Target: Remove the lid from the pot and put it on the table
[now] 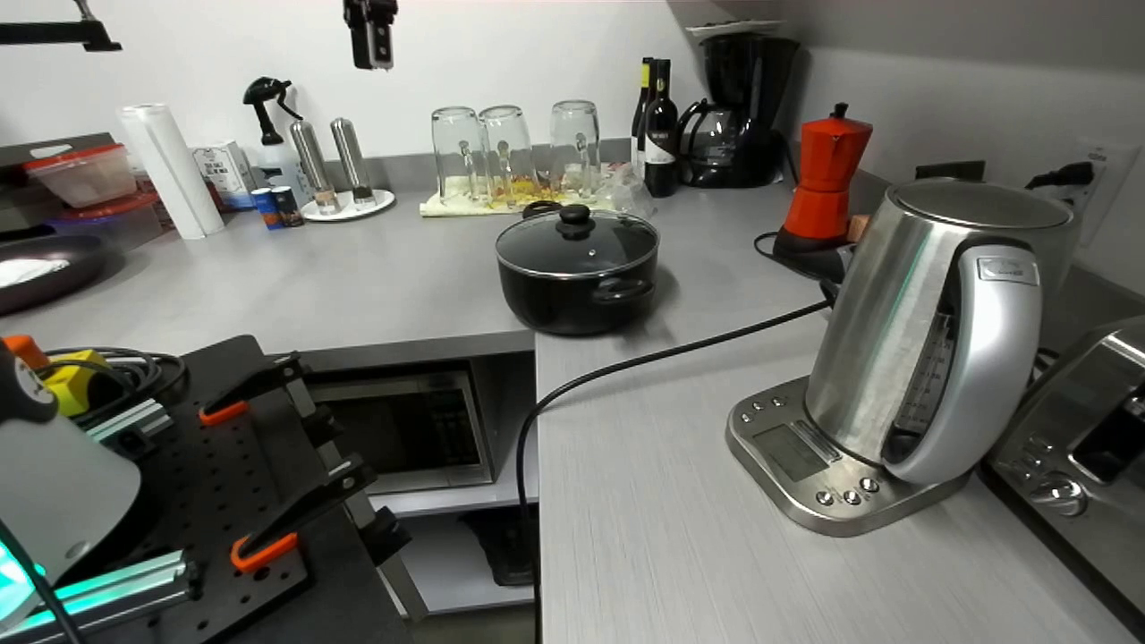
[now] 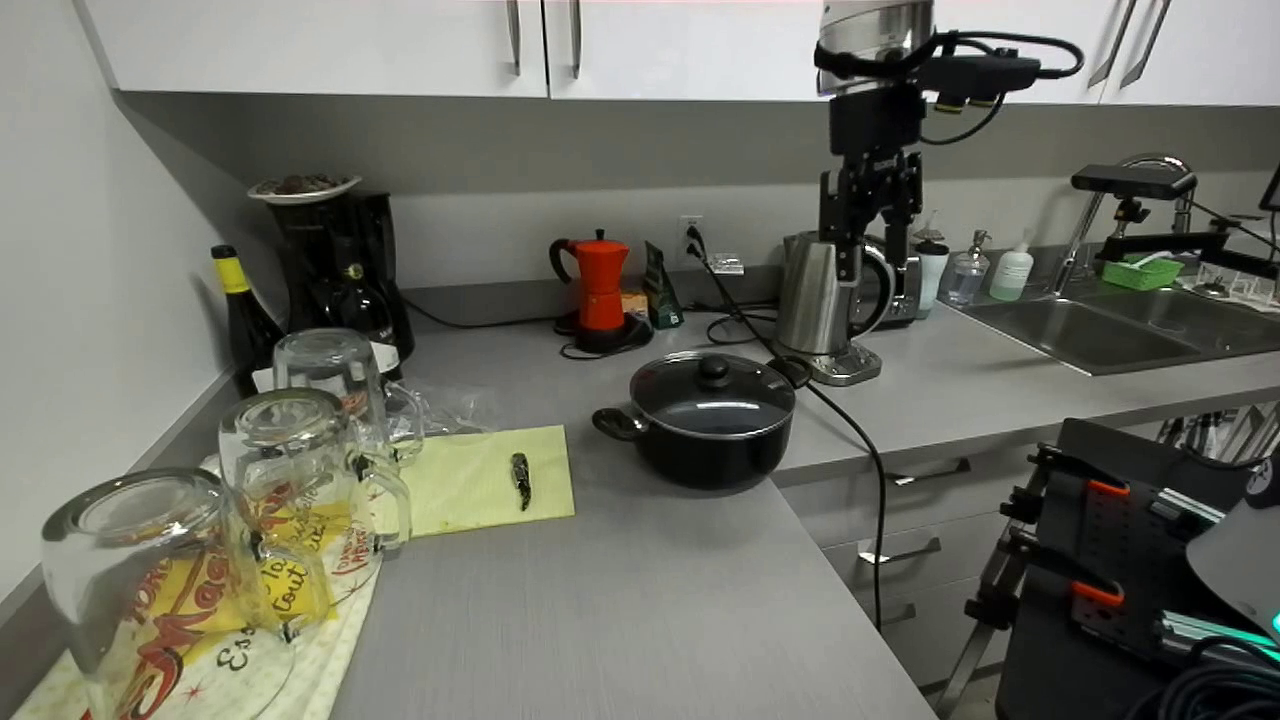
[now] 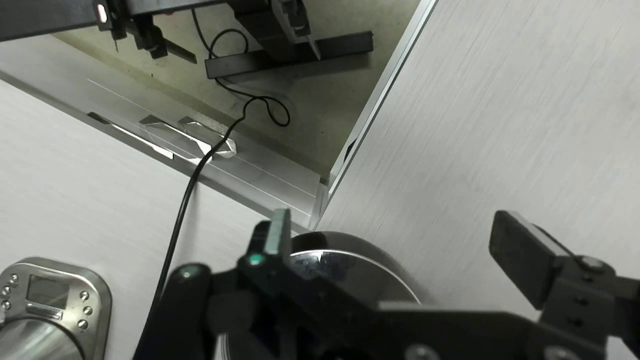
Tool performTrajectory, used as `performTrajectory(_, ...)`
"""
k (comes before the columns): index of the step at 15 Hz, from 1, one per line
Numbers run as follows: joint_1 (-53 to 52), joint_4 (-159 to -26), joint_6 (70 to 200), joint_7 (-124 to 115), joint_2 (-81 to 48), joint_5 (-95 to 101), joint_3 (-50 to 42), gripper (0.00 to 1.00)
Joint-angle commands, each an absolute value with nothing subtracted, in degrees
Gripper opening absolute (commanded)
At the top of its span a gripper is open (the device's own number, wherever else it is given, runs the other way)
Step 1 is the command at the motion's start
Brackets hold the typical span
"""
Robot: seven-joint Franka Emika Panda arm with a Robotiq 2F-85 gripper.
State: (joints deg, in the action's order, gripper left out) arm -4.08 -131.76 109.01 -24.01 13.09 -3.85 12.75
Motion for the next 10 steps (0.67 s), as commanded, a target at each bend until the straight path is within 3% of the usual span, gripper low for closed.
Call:
performTrajectory(1,-3.92,-129.78,114.22,-22.7,6.89,-0.47,11.05,1.0)
performTrajectory(10,-4.08,-124.38,128.0,-17.8,-6.58,3.58,6.67,1.0)
